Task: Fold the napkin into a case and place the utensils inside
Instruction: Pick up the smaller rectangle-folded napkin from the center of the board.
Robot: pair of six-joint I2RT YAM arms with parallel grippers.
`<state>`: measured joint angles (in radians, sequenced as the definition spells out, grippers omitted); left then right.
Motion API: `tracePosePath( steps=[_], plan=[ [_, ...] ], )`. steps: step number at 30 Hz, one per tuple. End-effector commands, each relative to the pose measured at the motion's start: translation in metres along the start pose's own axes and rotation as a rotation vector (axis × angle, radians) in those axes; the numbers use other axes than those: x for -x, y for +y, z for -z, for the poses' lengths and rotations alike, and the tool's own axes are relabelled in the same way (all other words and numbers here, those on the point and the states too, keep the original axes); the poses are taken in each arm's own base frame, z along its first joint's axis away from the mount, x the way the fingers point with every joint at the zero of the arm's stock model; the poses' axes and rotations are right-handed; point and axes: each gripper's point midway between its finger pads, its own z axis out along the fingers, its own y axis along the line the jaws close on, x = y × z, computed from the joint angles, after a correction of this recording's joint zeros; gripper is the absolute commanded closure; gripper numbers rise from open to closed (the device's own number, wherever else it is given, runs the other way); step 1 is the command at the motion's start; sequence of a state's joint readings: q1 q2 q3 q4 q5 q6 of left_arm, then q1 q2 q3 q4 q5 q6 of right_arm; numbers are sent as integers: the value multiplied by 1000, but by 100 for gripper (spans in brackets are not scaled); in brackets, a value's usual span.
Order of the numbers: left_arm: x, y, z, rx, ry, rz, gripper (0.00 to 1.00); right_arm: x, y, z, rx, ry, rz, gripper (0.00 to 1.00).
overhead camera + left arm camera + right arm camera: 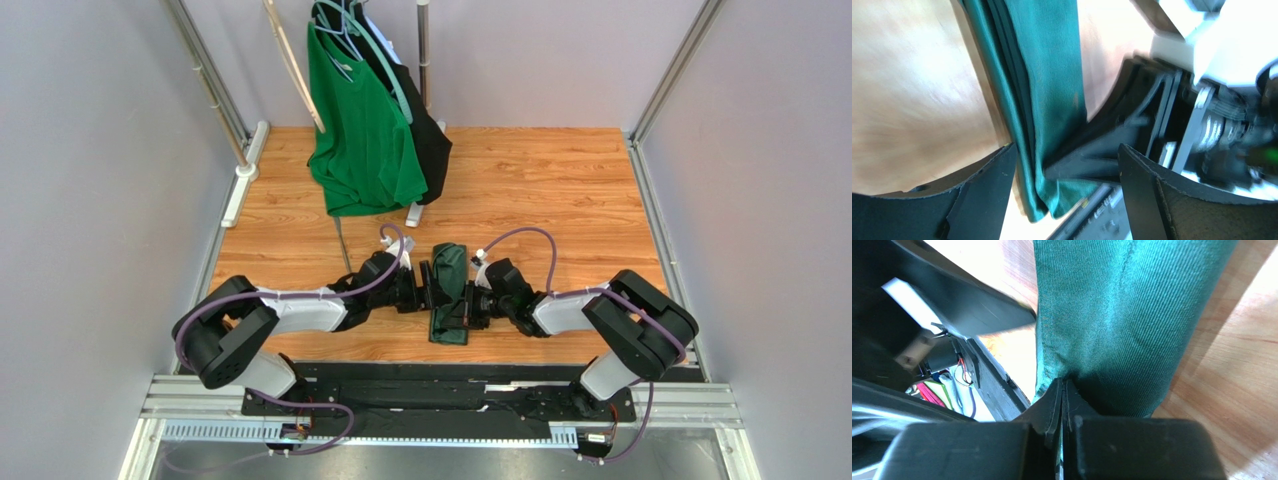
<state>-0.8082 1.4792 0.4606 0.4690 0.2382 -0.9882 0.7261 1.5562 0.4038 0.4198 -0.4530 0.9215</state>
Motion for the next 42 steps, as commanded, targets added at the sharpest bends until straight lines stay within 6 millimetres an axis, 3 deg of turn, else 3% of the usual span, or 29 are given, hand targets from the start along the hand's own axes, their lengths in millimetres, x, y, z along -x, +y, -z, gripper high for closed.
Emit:
tracePosePath(
  steps=[1, 2, 4, 5, 16, 18, 21, 22, 24, 27, 31, 33, 34, 36, 38, 39, 42],
  plan=[
    [15, 31, 7, 244, 9, -128, 18, -2, -24, 3, -98, -25, 30, 100],
    [29, 24, 0, 253, -2, -136, 20, -4, -26, 5, -110, -17, 32, 100],
    [31, 38, -7, 321, 22, -138, 24, -3, -28, 7, -114, -21, 40, 100],
    [41, 32, -12, 322, 9, -142, 26, -3, -28, 8, -112, -18, 38, 100],
    [65, 49, -50, 392, 31, -159, 43, -7, -37, 12, -129, 0, 49, 100],
    [65, 53, -55, 395, 42, -153, 51, -10, -41, 14, -139, 10, 54, 100],
    [61, 65, -61, 407, 69, -132, 84, -14, -46, 20, -153, 13, 57, 100],
    [59, 69, -60, 415, 73, -128, 100, -17, -50, 23, -166, 20, 53, 100],
    [59, 71, -57, 416, 73, -154, 100, -12, -52, 29, -174, -2, 67, 100],
    [64, 57, -54, 351, 41, -177, 100, -4, -55, 41, -194, -22, 81, 100],
    [57, 49, -44, 314, 36, -139, 100, 35, -37, 57, -171, -86, 103, 100],
    [57, 49, -44, 324, 33, -124, 98, 43, -24, 62, -162, -79, 129, 100],
    [56, 50, -45, 329, 38, -122, 91, 59, -9, 63, -138, -111, 151, 99],
    [58, 52, -45, 338, 35, -127, 75, 72, 6, 61, -107, -132, 147, 89],
    [58, 51, -43, 344, 38, -131, 68, 91, 21, 58, -83, -158, 149, 83],
    [60, 47, -41, 335, 30, -133, 47, 96, 19, 51, -88, -152, 134, 81],
    [66, 40, -31, 339, 15, -148, 31, 120, 29, 39, -67, -189, 109, 78]
  ],
)
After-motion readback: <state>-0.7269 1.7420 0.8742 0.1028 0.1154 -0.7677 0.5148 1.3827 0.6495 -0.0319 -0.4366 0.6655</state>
